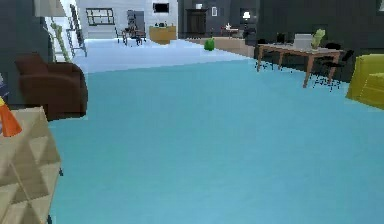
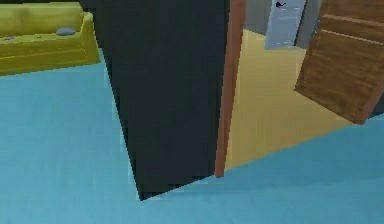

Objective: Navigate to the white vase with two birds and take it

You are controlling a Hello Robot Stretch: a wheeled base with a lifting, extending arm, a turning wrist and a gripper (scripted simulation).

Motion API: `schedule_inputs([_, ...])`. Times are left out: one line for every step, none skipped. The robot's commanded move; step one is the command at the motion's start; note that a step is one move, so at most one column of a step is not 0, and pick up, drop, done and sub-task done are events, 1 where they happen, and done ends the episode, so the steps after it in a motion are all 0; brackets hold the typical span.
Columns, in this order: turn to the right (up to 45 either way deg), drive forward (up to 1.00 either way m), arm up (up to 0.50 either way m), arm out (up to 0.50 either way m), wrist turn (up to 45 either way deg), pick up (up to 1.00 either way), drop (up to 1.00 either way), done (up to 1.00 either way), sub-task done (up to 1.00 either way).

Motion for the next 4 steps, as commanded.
schedule_inputs([0.0, 1.00, 0.00, 0.00, 0.0, 0.00, 0.00, 0.00, 0.00])
schedule_inputs([0.0, 1.00, 0.00, 0.00, 0.0, 0.00, 0.00, 0.00, 0.00])
schedule_inputs([0.0, 1.00, 0.00, 0.00, 0.0, 0.00, 0.00, 0.00, 0.00])
schedule_inputs([0.0, 1.00, 0.00, 0.00, 0.0, 0.00, 0.00, 0.00, 0.00])
